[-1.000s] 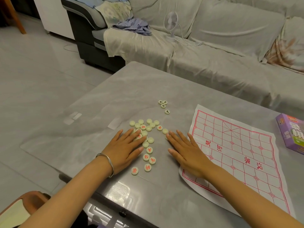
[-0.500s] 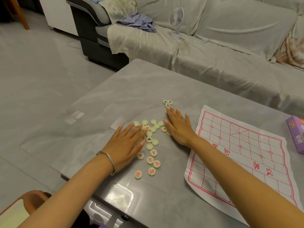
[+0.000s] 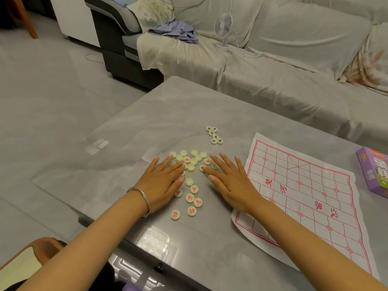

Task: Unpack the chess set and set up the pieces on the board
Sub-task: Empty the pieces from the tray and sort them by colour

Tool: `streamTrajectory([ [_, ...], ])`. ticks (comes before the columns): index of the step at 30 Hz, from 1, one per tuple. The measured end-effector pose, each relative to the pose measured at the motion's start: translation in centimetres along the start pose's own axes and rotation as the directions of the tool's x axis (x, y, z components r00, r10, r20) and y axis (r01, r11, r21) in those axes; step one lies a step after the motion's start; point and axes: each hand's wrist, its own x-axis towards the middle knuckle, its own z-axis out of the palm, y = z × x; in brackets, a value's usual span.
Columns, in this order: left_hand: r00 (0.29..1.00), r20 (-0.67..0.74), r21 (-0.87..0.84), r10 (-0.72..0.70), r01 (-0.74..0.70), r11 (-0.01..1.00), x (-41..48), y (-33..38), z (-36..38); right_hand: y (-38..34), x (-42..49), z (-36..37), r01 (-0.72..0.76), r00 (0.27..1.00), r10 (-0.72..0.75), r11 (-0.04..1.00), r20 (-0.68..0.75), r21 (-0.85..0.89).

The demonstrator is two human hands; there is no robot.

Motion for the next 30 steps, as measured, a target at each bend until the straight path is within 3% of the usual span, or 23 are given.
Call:
streamTrajectory([
  [12,0.991,-0.01,-0.118,0.134,-0.135,0.984,0.9,3.4,0.3,-0.3,-3.3,0.1,-0.024,0.998,0.022,0.999,0.057,0.034],
  [17,0.99,-0.005,-0.21,0.138,-0.136,0.968,0.7,3.8,0.5,-0.8,-4.3,-0.1,-0.1,0.994,0.084,0.968,0.077,0.231],
  [24,0.992,-0.087,-0.192,0.093,-0.108,0.975,0.4,1.7,0.1,-1.6,-4.8,-0.4,-0.153,0.988,0.134,0.905,0.075,0.397],
  [27,0.994,-0.086,-0.189,0.062,-0.077,0.979,0.3,1.2,-0.2,-1.8,-4.4,-0.8,-0.078,0.997,0.08,0.943,0.009,0.324],
  [30,0.996,-0.079,-0.192,0.04,-0.054,0.98,0.1,1.0,-0.5,-2.2,-3.8,-0.9,0.007,0.997,-0.024,0.97,0.07,0.243],
])
